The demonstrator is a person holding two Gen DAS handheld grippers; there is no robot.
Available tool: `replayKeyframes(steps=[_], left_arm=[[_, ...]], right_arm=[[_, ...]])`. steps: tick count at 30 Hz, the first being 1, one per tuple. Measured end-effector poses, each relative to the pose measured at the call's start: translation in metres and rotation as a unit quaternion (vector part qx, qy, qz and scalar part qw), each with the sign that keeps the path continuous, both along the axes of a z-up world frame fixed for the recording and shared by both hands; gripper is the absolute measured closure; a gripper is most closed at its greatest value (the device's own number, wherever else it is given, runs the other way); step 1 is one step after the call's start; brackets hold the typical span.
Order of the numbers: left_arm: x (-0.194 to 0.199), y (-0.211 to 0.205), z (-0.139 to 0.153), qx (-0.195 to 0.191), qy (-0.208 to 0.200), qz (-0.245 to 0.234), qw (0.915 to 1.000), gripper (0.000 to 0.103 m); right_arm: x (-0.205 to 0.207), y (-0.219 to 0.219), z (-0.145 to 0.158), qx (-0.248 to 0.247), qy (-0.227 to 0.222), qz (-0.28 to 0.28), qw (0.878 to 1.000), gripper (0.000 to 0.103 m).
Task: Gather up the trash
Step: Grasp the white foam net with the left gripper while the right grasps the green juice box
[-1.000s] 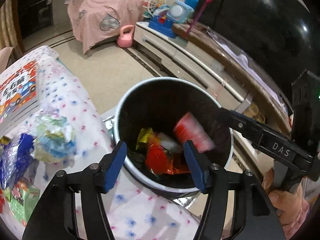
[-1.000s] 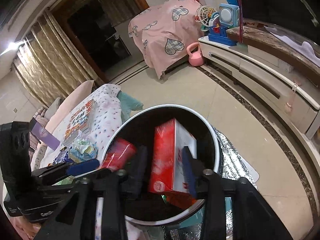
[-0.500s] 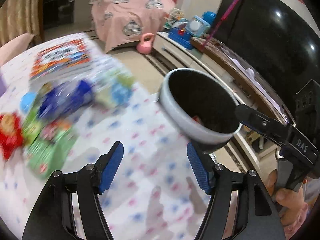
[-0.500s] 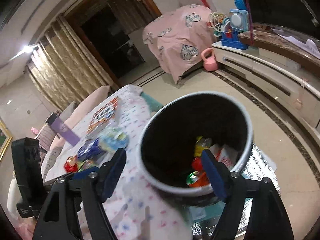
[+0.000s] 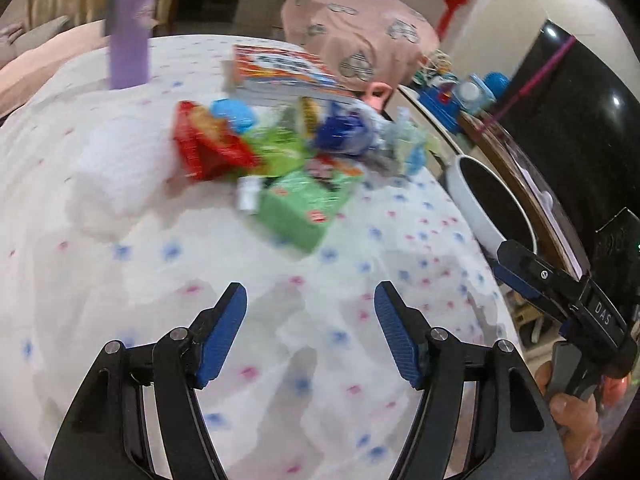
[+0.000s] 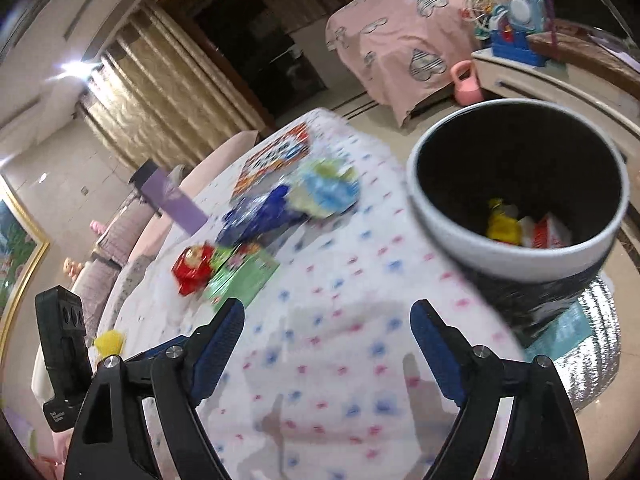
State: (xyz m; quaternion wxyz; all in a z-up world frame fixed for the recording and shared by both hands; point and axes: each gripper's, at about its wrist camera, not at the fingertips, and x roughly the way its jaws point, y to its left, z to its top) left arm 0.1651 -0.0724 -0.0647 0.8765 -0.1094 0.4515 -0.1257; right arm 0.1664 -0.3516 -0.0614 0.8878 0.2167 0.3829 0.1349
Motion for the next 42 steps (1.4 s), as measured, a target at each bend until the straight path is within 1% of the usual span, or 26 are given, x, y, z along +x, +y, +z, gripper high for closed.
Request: replayKeyframes(steps=[5,11,16,20,25,29,33,36,37,38,39,40,41,42], left_arm=[[-0.006,0.025,-0.004,-0.003,0.002,0.021,0.9998,0.035],[-0.009,0.043,-0.004,0.003,-0.002,0.03,0.9995,0.035],[-0.007,0.058,-0.001,0.009,-0.009,0.044,0.999,0.035],[0.002,0.077,0.005,0.016,-0.017,0.065,0.9976,0.034],[0.02,0.099,0.011,0.035,-0.027,0.087,0.9952,0.033],[0.037,0.108,0.011,0.052,-0.033,0.095,0.9936,0.032],[0.056,0.112,0.0,0.066,-0.028,0.094,0.993,0.032],[0.066,0.113,-0.007,0.067,-0.024,0.093,0.9931,0.032],[0.07,0.113,-0.01,0.067,-0.02,0.09,0.9935,0.041],[0.073,0.112,-0.013,0.064,-0.017,0.086,0.9941,0.049],[0.075,0.111,-0.014,0.063,-0.013,0.081,0.9946,0.061],[0.076,0.11,-0.015,0.061,-0.012,0.077,0.9952,0.068],[0.075,0.108,-0.015,0.059,-0.015,0.071,0.9956,0.073],[0.074,0.106,-0.014,0.06,-0.015,0.067,0.9958,0.083]], right_arm=[[0.005,0.032,-0.003,-0.001,0.007,0.027,1.0,0.016],[0.011,0.066,-0.007,-0.01,0.013,0.054,0.998,0.016],[0.022,0.086,-0.01,-0.01,0.019,0.062,0.998,0.016],[0.032,0.101,-0.012,-0.002,0.028,0.062,0.998,0.016],[0.045,0.125,-0.013,-0.007,0.031,0.072,0.997,0.016],[0.059,0.142,-0.015,-0.028,0.038,0.073,0.996,0.016],[0.076,0.155,-0.024,-0.05,0.06,0.073,0.994,0.017],[0.087,0.16,-0.034,-0.071,0.072,0.066,0.993,0.019],[0.088,0.16,-0.034,-0.073,0.07,0.063,0.993,0.025],[0.089,0.158,-0.033,-0.079,0.066,0.058,0.993,0.029],[0.089,0.156,-0.032,-0.078,0.066,0.058,0.993,0.034],[0.089,0.152,-0.031,-0.074,0.064,0.058,0.994,0.04],[0.087,0.148,-0.03,-0.074,0.061,0.058,0.994,0.043],[0.085,0.145,-0.028,-0.074,0.058,0.06,0.994,0.048]])
